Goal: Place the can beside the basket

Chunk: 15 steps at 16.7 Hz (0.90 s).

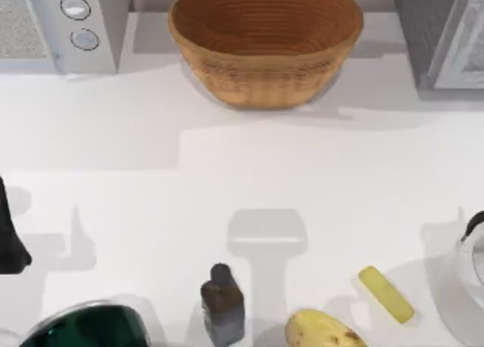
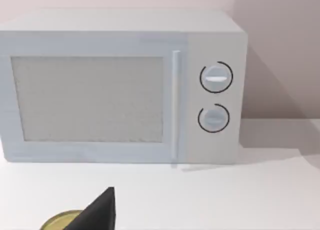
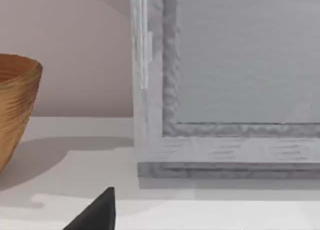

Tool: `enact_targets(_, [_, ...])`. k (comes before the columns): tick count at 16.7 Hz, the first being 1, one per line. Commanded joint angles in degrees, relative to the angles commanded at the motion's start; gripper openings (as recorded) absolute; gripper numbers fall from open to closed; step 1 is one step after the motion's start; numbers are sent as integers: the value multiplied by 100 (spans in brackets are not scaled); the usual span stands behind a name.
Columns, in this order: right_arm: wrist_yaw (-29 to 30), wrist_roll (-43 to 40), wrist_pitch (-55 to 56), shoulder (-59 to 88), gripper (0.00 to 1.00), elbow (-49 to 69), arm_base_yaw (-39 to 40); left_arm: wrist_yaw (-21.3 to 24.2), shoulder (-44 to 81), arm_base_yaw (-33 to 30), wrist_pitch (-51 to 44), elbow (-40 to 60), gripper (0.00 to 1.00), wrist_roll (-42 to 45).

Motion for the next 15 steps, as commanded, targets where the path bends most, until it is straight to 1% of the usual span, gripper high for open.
enact_targets(4, [0, 0, 0, 0, 100, 0, 0, 34, 113, -47, -30, 289, 100, 29])
enact_targets(8, [0, 0, 0, 0, 100, 0, 0, 168, 1075, -335, -328, 1214, 100, 213])
enact_targets(11, [0, 0, 0, 0, 100, 0, 0, 255, 2289, -644, -820, 2319, 100, 455])
enact_targets(15, [0, 0, 0, 0, 100, 0, 0, 305, 4330, -1072, -1818, 4273, 100, 843])
